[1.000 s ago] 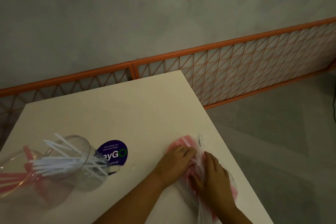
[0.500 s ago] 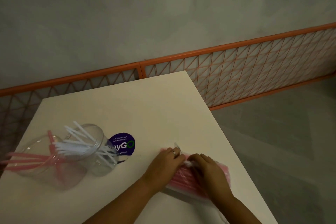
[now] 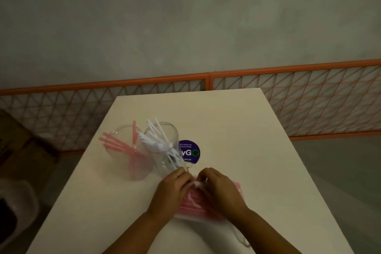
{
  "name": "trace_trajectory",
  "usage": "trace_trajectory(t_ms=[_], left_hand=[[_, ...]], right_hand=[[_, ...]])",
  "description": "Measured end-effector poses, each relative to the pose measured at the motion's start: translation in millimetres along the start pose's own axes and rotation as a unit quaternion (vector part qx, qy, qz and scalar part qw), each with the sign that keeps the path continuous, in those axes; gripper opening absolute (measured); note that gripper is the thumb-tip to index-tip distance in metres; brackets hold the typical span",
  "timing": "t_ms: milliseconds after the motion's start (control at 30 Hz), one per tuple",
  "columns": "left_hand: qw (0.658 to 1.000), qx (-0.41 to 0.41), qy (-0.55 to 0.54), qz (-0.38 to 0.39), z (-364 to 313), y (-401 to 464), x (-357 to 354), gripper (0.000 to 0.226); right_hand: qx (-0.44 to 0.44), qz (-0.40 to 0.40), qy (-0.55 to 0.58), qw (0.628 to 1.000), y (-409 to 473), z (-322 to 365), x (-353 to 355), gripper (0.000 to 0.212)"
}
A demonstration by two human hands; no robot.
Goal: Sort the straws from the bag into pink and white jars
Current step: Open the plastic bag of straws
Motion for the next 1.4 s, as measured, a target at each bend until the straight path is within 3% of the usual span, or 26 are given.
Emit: trace_trajectory(t_ms=[67, 233, 367, 533, 700, 833, 867, 967, 1067, 1133, 1233, 1300, 1400], left_hand=[[1.0, 0.027, -0.006, -0.011, 17.8, -6.9, 13.8, 0.027], [0.997, 0.056, -0.002, -0.046, 61.0, -22.8, 47.3, 0.022], [0.995, 0.092, 0.002, -0.041, 92.7, -32.6, 62.4, 0.008], [0.993, 0.115, 0.002, -0.021, 124.1, -39.5, 68.0, 0.014], [0.99, 0.138, -0.004, -0.009, 136.6, -37.7, 66.2, 0.014], [0.989, 0.14, 0.034, 0.02, 138.9, -35.9, 61.3, 0.008], [0.989, 0.138, 0.047, 0.029, 138.8, -36.5, 61.2, 0.005], [0.991, 0.127, 0.048, 0.011, 148.3, -33.3, 65.9, 0.031], [0.987, 0.158, -0.043, 0.001, 168.8, -42.3, 76.7, 0.003], [0.98, 0.182, -0.049, -0.068, 187.8, -52.0, 90.5, 0.01], [0.984, 0.163, -0.008, -0.073, 194.3, -53.1, 96.3, 0.017], [0.989, 0.14, 0.012, -0.045, 188.2, -49.7, 86.2, 0.009], [0.989, 0.14, 0.003, -0.048, 177.2, -46.2, 79.8, 0.023]], right_hand=[[0.02, 0.024, -0.006, 0.999, 11.8, 12.0, -17.2, 0.045], [0.052, 0.044, -0.006, 0.998, 37.8, 43.1, -51.4, 0.033], [0.04, 0.085, -0.01, 0.996, 49.8, 60.3, -77.2, 0.043], [0.042, 0.09, -0.012, 0.995, 57.7, 73.4, -104.9, 0.014], [0.015, 0.108, -0.027, 0.994, 63.0, 73.0, -121.7, 0.013], [0.054, 0.134, -0.059, 0.988, 64.4, 80.1, -136.3, 0.012], [0.062, 0.13, -0.059, 0.988, 63.9, 81.4, -136.2, 0.011], [0.07, 0.104, -0.061, 0.99, 61.1, 78.5, -124.7, 0.006], [0.054, 0.06, -0.063, 0.995, 43.4, 62.3, -106.6, 0.008], [0.006, 0.04, -0.071, 0.997, 23.4, 40.6, -92.3, 0.009], [-0.052, 0.025, -0.084, 0.995, 2.8, 18.9, -77.2, 0.009], [-0.042, 0.018, -0.074, 0.996, 10.4, 28.8, -77.6, 0.014], [-0.01, 0.023, -0.038, 0.999, 34.4, 58.1, -94.8, 0.027]])
Point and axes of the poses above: each hand's wrist, its own y-axis towards the middle knuckle, its own x-axis out of the back of the hand, z = x × y, the point moved 10 cm from there along y, towards the middle knuckle, and after that the axes turned 14 degrees about x, right-handed, at the moved point
